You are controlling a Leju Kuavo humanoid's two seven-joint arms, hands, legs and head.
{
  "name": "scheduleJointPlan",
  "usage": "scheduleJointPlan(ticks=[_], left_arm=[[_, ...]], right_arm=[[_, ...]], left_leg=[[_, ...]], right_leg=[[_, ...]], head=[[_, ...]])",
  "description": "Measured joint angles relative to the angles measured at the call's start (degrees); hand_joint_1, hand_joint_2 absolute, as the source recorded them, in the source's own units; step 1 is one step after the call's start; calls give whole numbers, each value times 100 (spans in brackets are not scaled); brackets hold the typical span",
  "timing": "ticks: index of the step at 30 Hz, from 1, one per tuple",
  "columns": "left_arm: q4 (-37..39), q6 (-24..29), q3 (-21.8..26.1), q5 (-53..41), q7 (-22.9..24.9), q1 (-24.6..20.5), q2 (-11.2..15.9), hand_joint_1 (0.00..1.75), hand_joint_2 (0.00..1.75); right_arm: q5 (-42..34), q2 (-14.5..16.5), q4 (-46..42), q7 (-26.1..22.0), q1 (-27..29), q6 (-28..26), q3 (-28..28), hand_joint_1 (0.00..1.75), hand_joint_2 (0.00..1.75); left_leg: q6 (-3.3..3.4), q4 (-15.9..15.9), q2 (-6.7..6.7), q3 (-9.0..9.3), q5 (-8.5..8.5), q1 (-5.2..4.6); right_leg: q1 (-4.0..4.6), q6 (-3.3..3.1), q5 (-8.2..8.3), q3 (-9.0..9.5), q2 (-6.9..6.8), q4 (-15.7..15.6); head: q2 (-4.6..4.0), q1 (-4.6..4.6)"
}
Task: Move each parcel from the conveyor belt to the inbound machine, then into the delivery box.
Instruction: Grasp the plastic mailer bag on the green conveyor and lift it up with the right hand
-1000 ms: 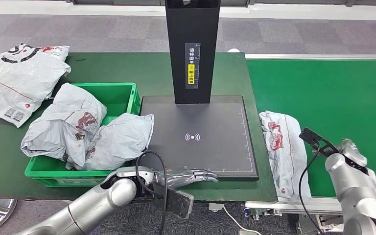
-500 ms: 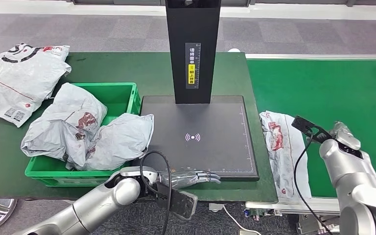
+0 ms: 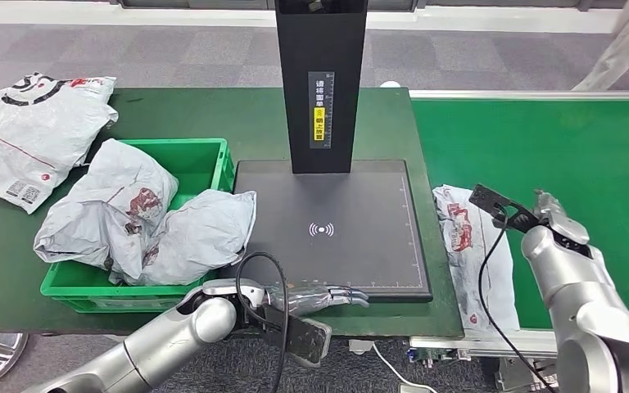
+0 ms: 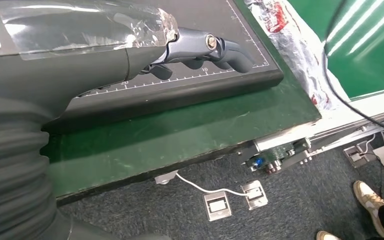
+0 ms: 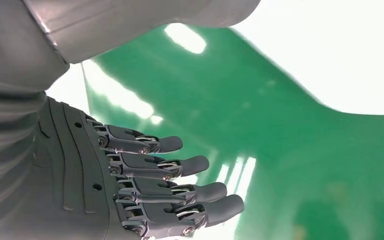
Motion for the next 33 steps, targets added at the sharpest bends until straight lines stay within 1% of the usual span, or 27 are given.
scheduleJointPlan(ticks=[3,5,7,10,13,14,15,16,20,24,25,27,30,31,33], left_arm=[[63,110,-1,-174,48,-4,-61,0,175],[126,497,-4,-552,237,-31,-98,0,175],[243,1268,-5,-1135,607,-104,-154,0,175],[532,2714,50,-2159,1145,-260,-242,0,175],[639,4294,286,-3216,1514,-286,-278,0,175],[623,4723,401,-3489,1590,-282,-284,0,175],[588,5001,513,-3694,1646,-281,-289,0,175],[551,5147,601,-3837,1686,-280,-291,0,175],[338,5453,858,-4462,1885,-153,-296,0,175],[5,6238,1167,-5411,2103,6,-313,0,175],[-90,6345,1243,-5571,2127,52,-321,0,175],[-242,6243,1375,-5595,2069,122,-349,0,175],[-250,5519,1455,-5131,1857,157,-416,0,175],[-195,5357,1458,-5028,1810,161,-441,0,175],[-59,5299,1458,-4966,1760,168,-495,0,175]], right_arm=[[-111,173,-5,-267,-119,-113,51,0,175],[-225,279,-21,-378,-195,-188,86,0,175],[-319,365,-46,-430,-243,-232,114,0,175],[-411,490,-75,-474,-262,-254,219,0,175],[-445,624,-82,-456,-266,-237,361,0,175],[-447,661,-81,-434,-268,-228,405,0,175],[-452,701,-81,-404,-273,-224,449,0,175],[-459,734,-81,-379,-279,-224,481,0,175],[-505,846,-79,-320,-297,-229,612,0,175],[-614,929,-59,-277,-273,-222,706,0,175],[-646,950,-48,-259,-255,-223,709,0,175],[-723,989,-26,-227,-208,-224,712,0,175],[-808,1052,-1,-220,-163,-208,734,0,175],[-824,1071,5,-223,-156,-200,752,0,175],[-844,1104,13,-226,-148,-187,787,0,175]], left_leg=[[-1,0,-5,0,2,1],[-1,0,-5,-1,2,1],[-1,0,-7,-2,3,2],[-1,0,-12,-3,4,4],[-2,0,-9,-3,4,4],[-2,0,-10,-3,4,4],[-2,0,-11,-3,4,5],[-2,0,-12,-3,4,5],[-2,0,-15,-5,4,5],[-2,-1,-13,-6,3,5],[-2,-1,-14,-6,3,6],[-2,-1,-16,-6,3,7],[-3,-1,-15,-6,3,6],[-3,-1,-14,-6,3,6],[-3,0,-12,-6,3,6]], right_leg=[[1,0,0,0,-7,0],[1,0,0,-1,-7,1],[2,0,0,-1,-9,1],[2,0,0,2,-12,2],[2,0,0,1,-8,5],[2,0,0,0,-9,6],[2,-1,-1,-1,-11,6],[2,-2,-2,-1,-13,6],[2,-5,-4,-2,-15,6],[2,-5,-5,-5,-13,5],[2,-5,-5,-5,-15,5],[2,-5,-6,-5,-19,5],[2,-5,-5,-5,-16,5],[2,-5,-5,-6,-14,5],[1,-5,-4,-6,-12,5]], head=[[0,0],[-1,-1],[-1,-1],[0,0],[1,0],[1,-1],[0,-1],[0,-1],[-1,0],[0,0],[0,0],[0,-1],[-1,-1],[-1,-1],[-1,-1]])
